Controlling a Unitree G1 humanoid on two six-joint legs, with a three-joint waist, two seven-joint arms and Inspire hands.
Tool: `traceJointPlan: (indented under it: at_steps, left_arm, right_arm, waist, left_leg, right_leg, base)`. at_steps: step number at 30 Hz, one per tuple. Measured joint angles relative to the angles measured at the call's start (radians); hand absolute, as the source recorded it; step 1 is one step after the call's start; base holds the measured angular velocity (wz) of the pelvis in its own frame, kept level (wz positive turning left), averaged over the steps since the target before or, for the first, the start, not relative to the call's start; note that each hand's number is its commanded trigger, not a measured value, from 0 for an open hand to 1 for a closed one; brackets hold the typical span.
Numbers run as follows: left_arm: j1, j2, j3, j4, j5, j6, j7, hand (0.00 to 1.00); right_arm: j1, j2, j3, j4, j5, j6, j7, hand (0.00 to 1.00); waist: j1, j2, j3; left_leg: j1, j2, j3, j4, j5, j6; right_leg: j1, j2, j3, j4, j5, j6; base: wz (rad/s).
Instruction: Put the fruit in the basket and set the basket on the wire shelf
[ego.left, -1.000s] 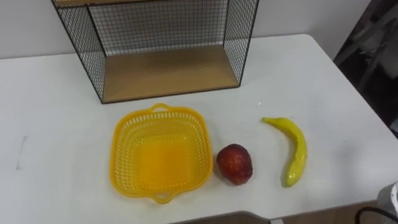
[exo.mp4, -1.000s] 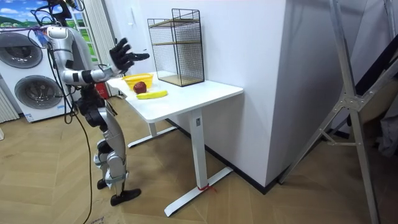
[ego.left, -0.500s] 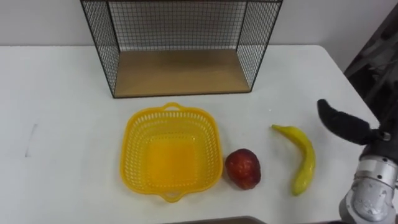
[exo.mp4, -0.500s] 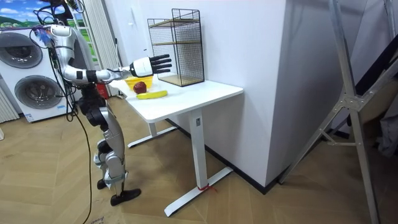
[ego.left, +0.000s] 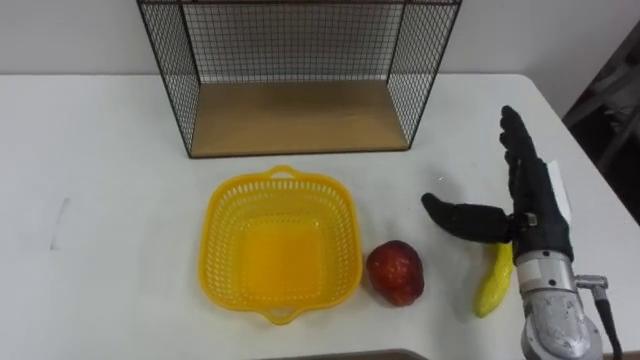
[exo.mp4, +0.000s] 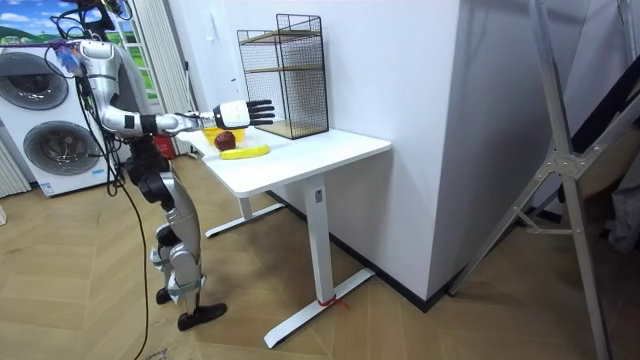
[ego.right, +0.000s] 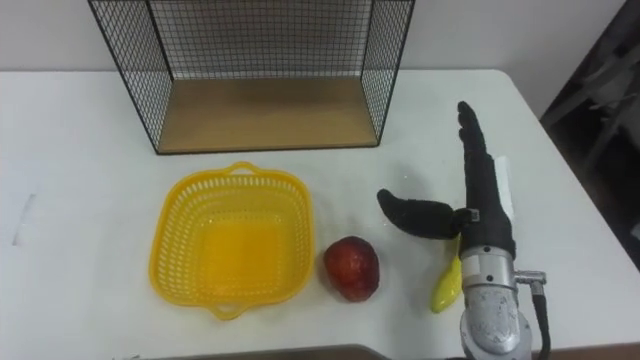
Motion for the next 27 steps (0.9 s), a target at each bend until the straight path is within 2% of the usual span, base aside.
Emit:
traceJointPlan:
  at_steps: [8, 11, 21, 27]
  left_arm:
    - [-0.004, 0.003, -0.027, 0.000, 0.000, 0.015, 0.002, 0.00]
    - [-0.006, 0.005, -0.036, 0.000, 0.000, 0.015, 0.002, 0.00]
    - [-0.024, 0.010, -0.056, 0.012, -0.001, 0.014, 0.002, 0.00]
    - [-0.028, 0.010, -0.056, 0.011, 0.000, 0.009, 0.002, 0.00]
  right_arm:
    - [0.030, 0.001, 0.027, -0.003, -0.022, 0.026, 0.087, 0.00]
    - [0.031, 0.001, 0.029, -0.003, -0.039, 0.026, 0.107, 0.00]
    - [0.042, 0.011, 0.037, -0.023, -0.026, 0.026, 0.185, 0.00]
    - [0.109, 0.011, 0.075, -0.088, 0.083, 0.027, 0.279, 0.00]
  waist:
    - [-0.006, 0.001, -0.0025]
    - [-0.007, 0.005, -0.0048]
    - [-0.005, 0.007, -0.0036]
    - [-0.002, 0.012, -0.0055]
  left_leg:
    - [-0.005, 0.000, -0.004, 0.000, 0.000, 0.000]
    - [-0.005, 0.000, -0.004, 0.001, 0.000, 0.000]
    - [-0.005, 0.001, 0.006, -0.005, 0.000, 0.000]
    - [-0.006, 0.004, 0.016, -0.005, 0.000, 0.000]
  right_leg:
    - [-0.004, 0.000, -0.003, 0.002, 0.000, -0.001]
    - [-0.003, 0.001, -0.002, 0.003, 0.001, -0.001]
    - [-0.009, 0.002, 0.004, 0.002, 0.001, -0.001]
    - [-0.015, 0.008, 0.019, 0.001, 0.005, -0.003]
  base:
    - [0.00]
    - [0.00]
    - [-0.02]
    - [-0.07]
